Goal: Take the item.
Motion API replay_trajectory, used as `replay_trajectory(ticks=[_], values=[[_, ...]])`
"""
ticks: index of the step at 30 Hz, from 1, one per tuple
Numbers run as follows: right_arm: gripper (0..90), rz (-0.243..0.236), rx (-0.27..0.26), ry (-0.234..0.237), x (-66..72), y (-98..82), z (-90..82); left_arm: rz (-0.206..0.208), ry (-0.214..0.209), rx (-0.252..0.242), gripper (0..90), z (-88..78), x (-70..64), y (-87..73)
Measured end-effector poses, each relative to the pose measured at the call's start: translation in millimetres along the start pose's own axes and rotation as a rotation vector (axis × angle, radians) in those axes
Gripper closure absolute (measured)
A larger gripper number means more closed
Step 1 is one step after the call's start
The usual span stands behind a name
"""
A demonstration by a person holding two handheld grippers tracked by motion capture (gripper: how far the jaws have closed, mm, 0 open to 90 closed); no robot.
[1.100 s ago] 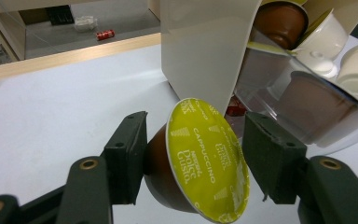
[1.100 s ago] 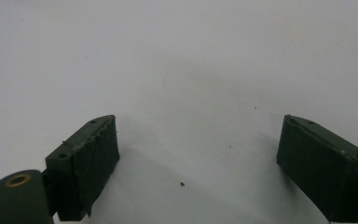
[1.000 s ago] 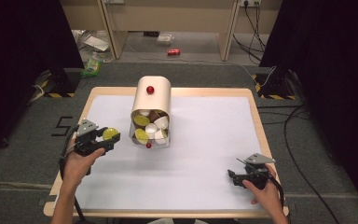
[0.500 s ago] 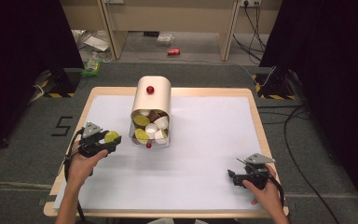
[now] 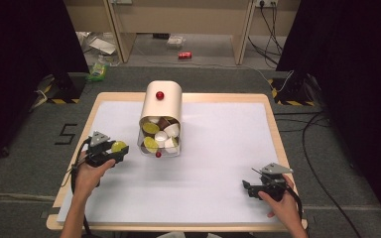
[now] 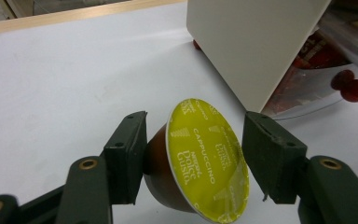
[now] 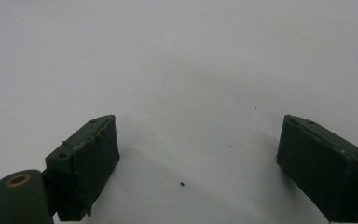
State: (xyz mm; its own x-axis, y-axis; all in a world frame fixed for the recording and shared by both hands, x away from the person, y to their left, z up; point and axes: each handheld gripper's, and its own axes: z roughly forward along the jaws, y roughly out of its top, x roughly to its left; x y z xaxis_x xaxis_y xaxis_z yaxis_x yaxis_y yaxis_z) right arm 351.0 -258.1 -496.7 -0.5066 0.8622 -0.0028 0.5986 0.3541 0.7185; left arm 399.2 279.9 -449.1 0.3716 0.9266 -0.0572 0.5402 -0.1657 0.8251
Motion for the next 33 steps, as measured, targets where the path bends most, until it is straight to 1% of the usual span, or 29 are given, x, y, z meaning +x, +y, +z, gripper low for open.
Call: replay_trajectory(ticks=[7,18,26,31,33], values=[[13.1,0.000,0.000,0.001,-0.1,0.0,0.0,-0.020,0.009,0.013,41.2,13.8,5.8,-8.3],[13.1,0.000,0.000,0.001,-0.1,0.0,0.0,-0.019,0.009,0.053,40.9,27.9,8.0,-15.5],[13.1,0.000,0.000,0.002,-0.1,0.0,0.0,-0.015,0.011,0.059,42.2,30.8,7.6,-16.3],[13.1,0.000,-0.001,0.001,-0.1,0.0,0.0,-0.015,0.017,0.064,40.9,31.7,8.5,-16.9],[13.1,0.000,0.000,0.001,-0.1,0.0,0.0,-0.018,0.024,0.056,39.0,31.3,8.8,-16.5]])
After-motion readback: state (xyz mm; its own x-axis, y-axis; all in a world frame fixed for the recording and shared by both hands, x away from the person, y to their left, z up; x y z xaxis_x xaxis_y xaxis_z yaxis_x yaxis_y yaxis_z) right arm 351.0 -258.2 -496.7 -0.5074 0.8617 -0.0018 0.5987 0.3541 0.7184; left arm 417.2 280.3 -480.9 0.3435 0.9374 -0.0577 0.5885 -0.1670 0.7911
